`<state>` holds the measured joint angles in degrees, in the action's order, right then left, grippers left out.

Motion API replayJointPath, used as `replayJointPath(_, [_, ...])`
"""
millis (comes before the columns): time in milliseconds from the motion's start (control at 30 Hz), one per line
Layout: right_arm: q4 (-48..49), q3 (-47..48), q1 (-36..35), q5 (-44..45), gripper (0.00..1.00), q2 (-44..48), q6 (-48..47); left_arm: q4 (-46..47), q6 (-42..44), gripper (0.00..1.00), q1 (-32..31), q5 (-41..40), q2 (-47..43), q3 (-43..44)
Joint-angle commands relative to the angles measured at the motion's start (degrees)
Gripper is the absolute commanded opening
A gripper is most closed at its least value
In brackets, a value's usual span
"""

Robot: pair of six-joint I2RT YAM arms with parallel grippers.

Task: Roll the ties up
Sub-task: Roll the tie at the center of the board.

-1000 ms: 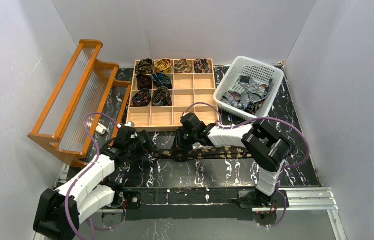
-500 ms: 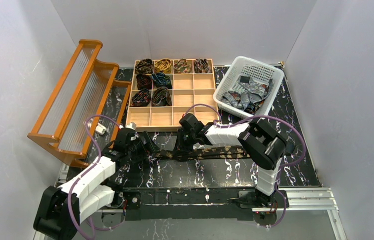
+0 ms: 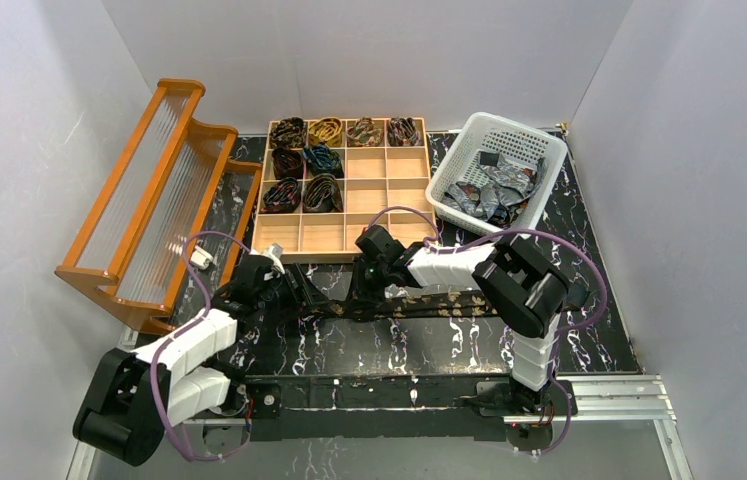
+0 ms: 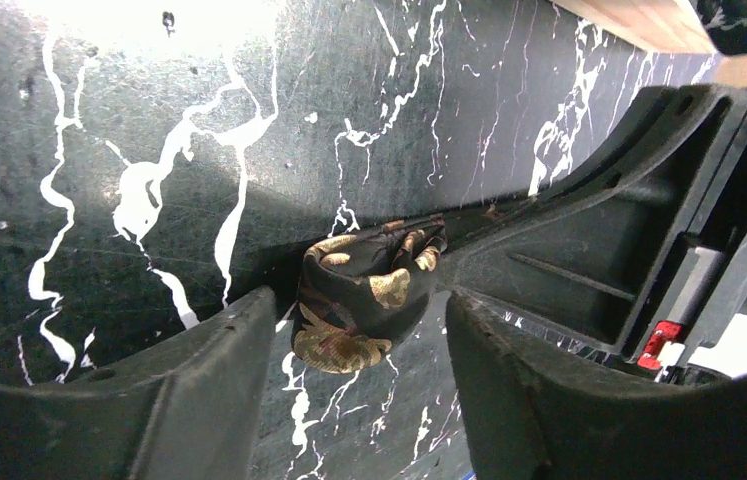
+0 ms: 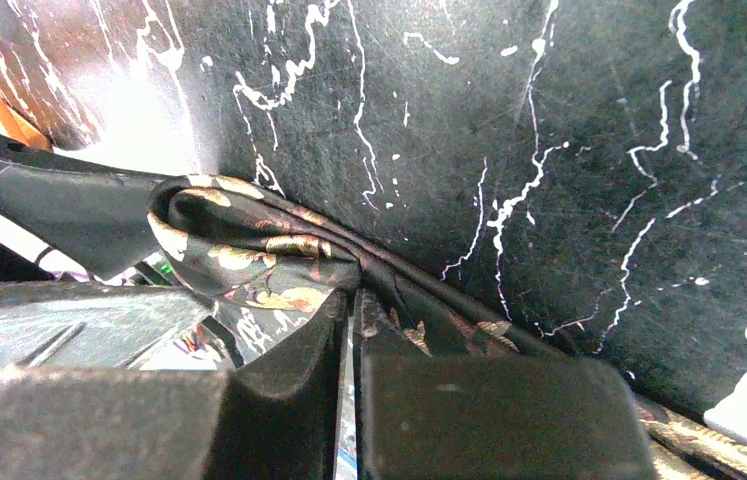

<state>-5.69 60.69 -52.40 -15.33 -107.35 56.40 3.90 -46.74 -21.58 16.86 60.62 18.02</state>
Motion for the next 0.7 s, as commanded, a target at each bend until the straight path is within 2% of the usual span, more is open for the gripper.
replayJointPath(0, [-4.1,-0.2,0.6,1.2,0.11,-3.6,-0.6,1.9,-0.4,0.58,0.1,3.0,2.4,-3.2])
replayJointPath(267, [-3.6,-0.6,1.1,-0.2,0.1,-4.6,-0.5,4.3,-0.5,0.49,0.2,4.0,2.0,-5.2])
replayJointPath(467, [-3.9,-0.1,1.2,-0.8,0.1,-5.0,-0.8,5.8,-0.5,0.46,0.2,2.7,2.2,-5.5])
replayJointPath(567, [-4.2,0.1,1.2,-0.8,0.1,-5.1,-1.0,1.6,0.9,0.56,0.2,-0.8,1.9,-3.9])
replayJointPath(667, [-4.4,0.3,1.3,-0.8,0.1,-5.3,-1.0,-2.2,1.6,0.61,0.2,-4.2,0.5,-2.8])
